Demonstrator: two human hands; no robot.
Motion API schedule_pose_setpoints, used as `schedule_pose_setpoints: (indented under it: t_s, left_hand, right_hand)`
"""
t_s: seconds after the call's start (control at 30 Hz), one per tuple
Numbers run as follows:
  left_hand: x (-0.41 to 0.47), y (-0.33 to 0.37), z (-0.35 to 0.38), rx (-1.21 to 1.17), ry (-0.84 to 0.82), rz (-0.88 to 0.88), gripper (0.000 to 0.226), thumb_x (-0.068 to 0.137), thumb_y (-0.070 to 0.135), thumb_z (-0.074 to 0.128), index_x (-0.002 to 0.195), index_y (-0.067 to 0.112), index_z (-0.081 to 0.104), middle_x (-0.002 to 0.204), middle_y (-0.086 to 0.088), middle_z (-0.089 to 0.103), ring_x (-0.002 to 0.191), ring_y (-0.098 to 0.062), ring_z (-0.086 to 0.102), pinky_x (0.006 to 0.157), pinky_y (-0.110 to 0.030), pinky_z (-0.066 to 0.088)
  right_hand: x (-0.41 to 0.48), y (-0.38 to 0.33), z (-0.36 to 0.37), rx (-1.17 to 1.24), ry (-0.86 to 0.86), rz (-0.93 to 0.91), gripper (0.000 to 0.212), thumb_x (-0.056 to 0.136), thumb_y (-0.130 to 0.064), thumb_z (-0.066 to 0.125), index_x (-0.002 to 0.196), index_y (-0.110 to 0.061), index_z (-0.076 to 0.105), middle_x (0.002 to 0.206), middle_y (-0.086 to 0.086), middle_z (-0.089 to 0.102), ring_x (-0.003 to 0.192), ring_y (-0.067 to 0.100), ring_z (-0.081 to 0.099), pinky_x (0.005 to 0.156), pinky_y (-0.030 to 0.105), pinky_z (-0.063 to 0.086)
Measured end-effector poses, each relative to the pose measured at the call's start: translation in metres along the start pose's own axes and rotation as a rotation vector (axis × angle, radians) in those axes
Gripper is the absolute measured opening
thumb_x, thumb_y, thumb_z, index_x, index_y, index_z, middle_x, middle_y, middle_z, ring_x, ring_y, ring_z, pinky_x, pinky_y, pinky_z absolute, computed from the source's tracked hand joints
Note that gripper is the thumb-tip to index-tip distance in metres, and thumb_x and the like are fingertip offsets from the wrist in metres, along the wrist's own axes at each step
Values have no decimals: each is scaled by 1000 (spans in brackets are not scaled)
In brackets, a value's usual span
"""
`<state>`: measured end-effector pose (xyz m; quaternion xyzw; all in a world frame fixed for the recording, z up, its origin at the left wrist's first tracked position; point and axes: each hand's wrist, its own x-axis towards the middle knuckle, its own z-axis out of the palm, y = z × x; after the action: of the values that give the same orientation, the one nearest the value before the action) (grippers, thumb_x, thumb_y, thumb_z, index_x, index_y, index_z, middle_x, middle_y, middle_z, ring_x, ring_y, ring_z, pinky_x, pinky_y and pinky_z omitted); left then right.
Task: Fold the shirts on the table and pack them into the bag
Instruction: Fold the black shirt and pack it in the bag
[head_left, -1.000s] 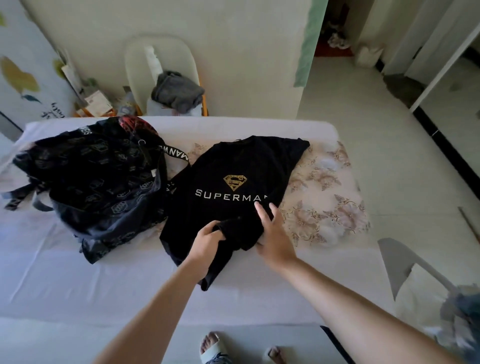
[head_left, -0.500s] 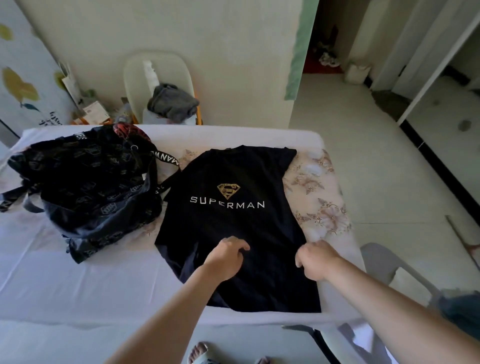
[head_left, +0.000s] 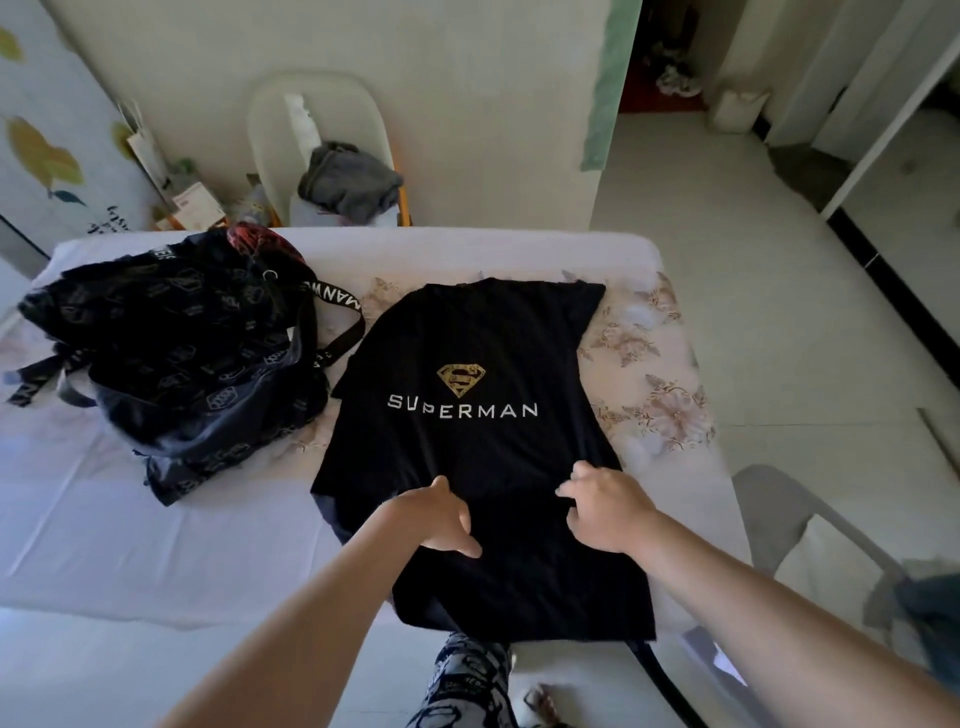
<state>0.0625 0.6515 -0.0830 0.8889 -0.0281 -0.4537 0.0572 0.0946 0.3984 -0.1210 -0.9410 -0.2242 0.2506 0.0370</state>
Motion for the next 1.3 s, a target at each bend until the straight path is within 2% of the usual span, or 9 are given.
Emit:
schedule_pose_setpoints:
  t_s: [0.07, 0.13, 0.3, 0.57, 0.83, 0.93, 1.03, 1.13, 1.3]
  left_hand:
    - [2, 5, -14, -13, -95, 50, 43, 89, 54, 58, 123, 30, 65, 124, 7, 56, 104, -17, 61, 94, -34, 51]
    - [10, 9, -26, -109, -106, 111, 34, 93, 46, 54, 119, 27, 67, 109, 8, 68, 96, -12, 67, 87, -31, 53]
    - [48, 23, -62, -276, 299, 180, 28, 98, 33, 47, 123, 35, 60, 123, 13, 59, 110, -13, 59, 93, -35, 52]
    - [135, 43, -143, -260, 568, 342, 43, 98, 27, 49, 141, 28, 46, 140, 6, 48, 131, -16, 42, 102, -35, 45]
    - [220, 62, -210, -311, 605, 391, 45, 102, 25, 46, 146, 25, 41, 147, 5, 42, 137, -18, 35, 106, -38, 42]
    - [235, 65, -221, -311, 617, 422, 47, 102, 24, 46, 148, 25, 39, 149, 6, 40, 139, -16, 34, 106, -35, 41]
    - [243, 67, -233, -295, 643, 441, 54, 102, 24, 47, 153, 23, 31, 154, 6, 35, 143, -17, 28, 109, -33, 36]
    - [247, 71, -244, -242, 695, 442, 59, 101, 23, 48, 155, 23, 25, 156, 6, 32, 143, -17, 25, 108, -34, 38]
    - [252, 82, -246, -14, 648, 440, 66, 101, 23, 46, 157, 24, 11, 163, 5, 17, 148, -20, 16, 113, -39, 32]
  right_hand:
    - [4, 3, -6, -23, -21, -25, 36, 87, -24, 45, 110, -27, 73, 107, -7, 62, 86, 15, 64, 79, 32, 56]
    - [12, 9, -17, 27, -32, -10, 28, 88, -24, 46, 98, -26, 73, 97, -10, 68, 84, 13, 65, 80, 34, 57]
    - [53, 30, -47, 113, 181, 33, 33, 97, -20, 48, 127, -24, 62, 128, -5, 55, 116, 19, 55, 97, 34, 46]
    - [141, 81, -104, 328, 341, 246, 48, 97, -10, 44, 143, -20, 46, 146, 2, 46, 132, 25, 46, 106, 38, 42]
    - [226, 140, -144, 299, 346, 267, 74, 92, 2, 42, 157, -25, 20, 161, -1, 28, 141, 27, 37, 112, 45, 38]
    - [252, 151, -142, 205, 264, 215, 75, 95, -11, 49, 158, -32, 13, 154, -2, 41, 134, 29, 45, 112, 45, 36]
    - [263, 149, -148, -71, 242, 230, 57, 94, -28, 57, 148, -30, 39, 126, -5, 63, 124, 25, 50, 104, 44, 29]
    - [261, 144, -152, -142, 293, 203, 17, 92, -33, 56, 98, -40, 70, 102, -14, 66, 111, 18, 52, 95, 39, 26]
    - [244, 139, -140, 208, 425, -77, 11, 84, -22, 66, 85, -30, 74, 115, -6, 67, 118, 20, 56, 103, 41, 39]
